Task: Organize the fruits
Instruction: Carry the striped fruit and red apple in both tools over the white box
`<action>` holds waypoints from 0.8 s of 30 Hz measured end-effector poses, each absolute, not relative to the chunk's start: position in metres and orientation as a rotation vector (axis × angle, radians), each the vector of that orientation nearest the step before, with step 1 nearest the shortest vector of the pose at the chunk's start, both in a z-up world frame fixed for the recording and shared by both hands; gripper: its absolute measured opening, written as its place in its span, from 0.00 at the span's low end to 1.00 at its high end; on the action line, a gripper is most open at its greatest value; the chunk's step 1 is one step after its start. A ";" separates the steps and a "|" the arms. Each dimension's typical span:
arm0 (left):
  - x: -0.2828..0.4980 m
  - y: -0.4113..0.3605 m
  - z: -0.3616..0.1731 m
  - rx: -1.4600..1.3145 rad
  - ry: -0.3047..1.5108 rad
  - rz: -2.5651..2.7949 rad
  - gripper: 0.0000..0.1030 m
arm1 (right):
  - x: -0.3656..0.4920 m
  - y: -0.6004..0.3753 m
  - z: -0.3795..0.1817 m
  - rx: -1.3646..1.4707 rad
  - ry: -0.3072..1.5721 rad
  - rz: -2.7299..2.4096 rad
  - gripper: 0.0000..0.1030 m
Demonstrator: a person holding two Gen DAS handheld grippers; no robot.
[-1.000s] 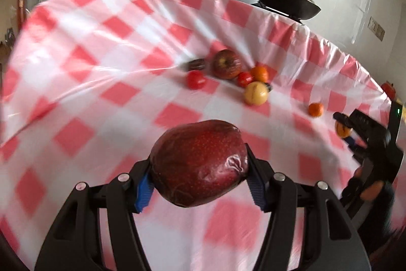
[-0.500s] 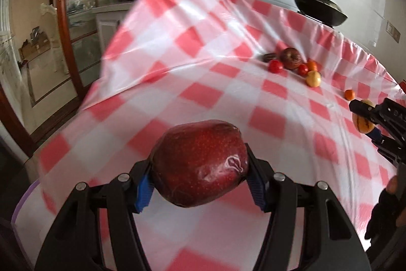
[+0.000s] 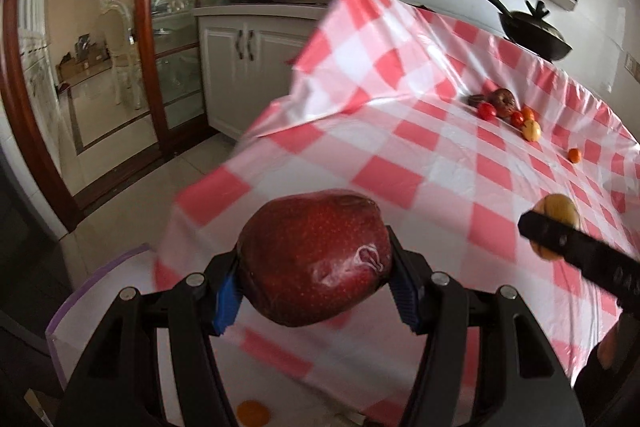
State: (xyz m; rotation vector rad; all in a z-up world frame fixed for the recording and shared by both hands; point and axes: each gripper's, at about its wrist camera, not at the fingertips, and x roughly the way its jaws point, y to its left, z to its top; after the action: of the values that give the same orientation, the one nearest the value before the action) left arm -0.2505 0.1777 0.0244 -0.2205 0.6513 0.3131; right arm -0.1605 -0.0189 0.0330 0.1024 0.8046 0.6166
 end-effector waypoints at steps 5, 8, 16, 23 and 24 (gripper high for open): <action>-0.287 0.211 0.022 -0.267 0.624 0.365 0.60 | -0.198 0.024 0.032 -0.016 0.788 0.744 0.44; -0.314 0.234 0.019 -0.299 0.603 0.406 0.60 | -0.224 0.049 0.031 -0.118 0.758 0.831 0.44; -0.361 0.301 -0.018 -0.385 0.680 0.558 0.60 | -0.295 0.118 -0.003 -0.409 0.792 1.062 0.44; -0.347 0.339 -0.091 -0.374 0.983 0.627 0.60 | -0.318 0.183 -0.072 -0.684 0.942 1.067 0.44; -0.343 0.344 -0.104 -0.378 1.028 0.627 0.60 | -0.317 0.193 -0.081 -0.719 0.958 1.064 0.44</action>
State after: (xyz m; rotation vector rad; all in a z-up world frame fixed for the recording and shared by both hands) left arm -0.3427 0.3441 -0.1041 -0.3778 1.0283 0.6269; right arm -0.3173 0.1927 -0.0814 -0.7188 0.9579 1.0636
